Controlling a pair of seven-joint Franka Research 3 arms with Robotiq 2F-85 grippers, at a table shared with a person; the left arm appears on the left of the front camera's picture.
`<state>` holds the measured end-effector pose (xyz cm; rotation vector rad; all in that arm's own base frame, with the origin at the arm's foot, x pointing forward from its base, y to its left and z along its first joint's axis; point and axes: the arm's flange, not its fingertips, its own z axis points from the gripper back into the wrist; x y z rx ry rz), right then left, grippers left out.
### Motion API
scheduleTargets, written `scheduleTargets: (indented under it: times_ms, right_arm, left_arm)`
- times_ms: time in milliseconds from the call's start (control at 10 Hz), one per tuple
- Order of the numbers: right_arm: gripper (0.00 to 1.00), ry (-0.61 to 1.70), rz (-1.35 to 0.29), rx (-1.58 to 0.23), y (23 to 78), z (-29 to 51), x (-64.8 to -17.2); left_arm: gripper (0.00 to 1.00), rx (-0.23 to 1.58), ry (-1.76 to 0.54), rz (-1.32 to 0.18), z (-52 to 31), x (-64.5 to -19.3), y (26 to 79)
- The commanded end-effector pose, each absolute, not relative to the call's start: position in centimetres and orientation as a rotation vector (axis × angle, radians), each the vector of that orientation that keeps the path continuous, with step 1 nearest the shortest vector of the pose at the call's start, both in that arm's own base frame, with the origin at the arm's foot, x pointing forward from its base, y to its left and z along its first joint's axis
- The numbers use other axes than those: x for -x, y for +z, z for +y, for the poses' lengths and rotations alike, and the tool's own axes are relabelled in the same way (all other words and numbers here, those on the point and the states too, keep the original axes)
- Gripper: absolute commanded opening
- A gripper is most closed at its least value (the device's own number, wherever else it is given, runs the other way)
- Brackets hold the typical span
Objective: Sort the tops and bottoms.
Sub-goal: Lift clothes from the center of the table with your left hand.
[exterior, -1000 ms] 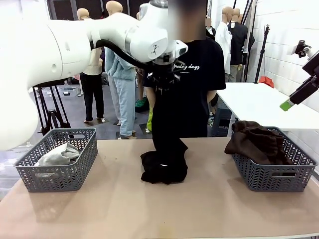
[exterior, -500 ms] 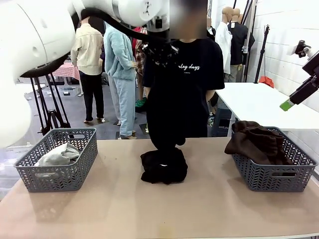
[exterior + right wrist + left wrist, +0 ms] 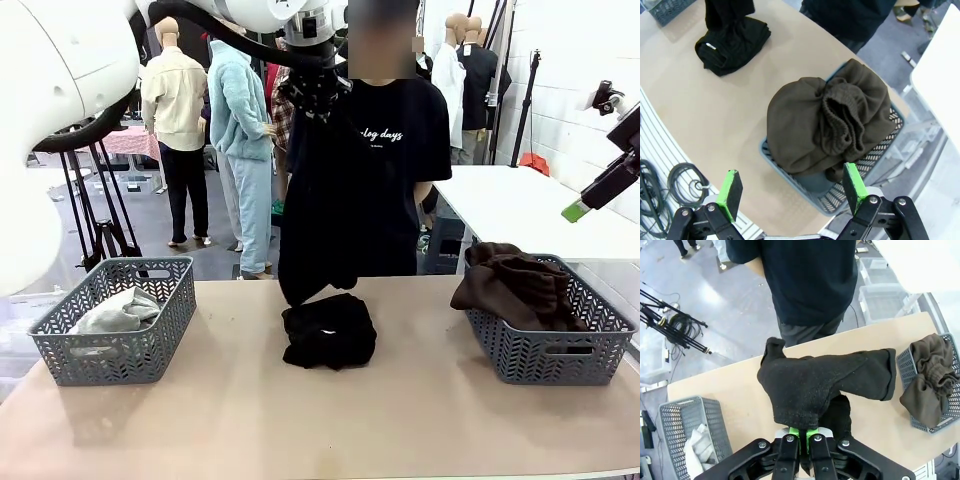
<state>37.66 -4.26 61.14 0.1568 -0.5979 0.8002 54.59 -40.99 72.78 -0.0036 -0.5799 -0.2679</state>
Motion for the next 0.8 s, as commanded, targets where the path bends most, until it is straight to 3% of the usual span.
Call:
scheduleTargets:
  times_ms: [0,700]
  right_arm:
    - [1.00,0.796,-0.595,-0.169,61.24,-4.19,-37.83]
    - [1.00,0.796,-0.595,-0.169,61.24,-4.19,-37.83]
  left_arm:
    - [0.00,-0.008,-0.267,-0.581,-40.86,-54.50,72.83]
    - [0.00,-0.008,-0.267,-0.581,-40.86,-54.50,72.83]
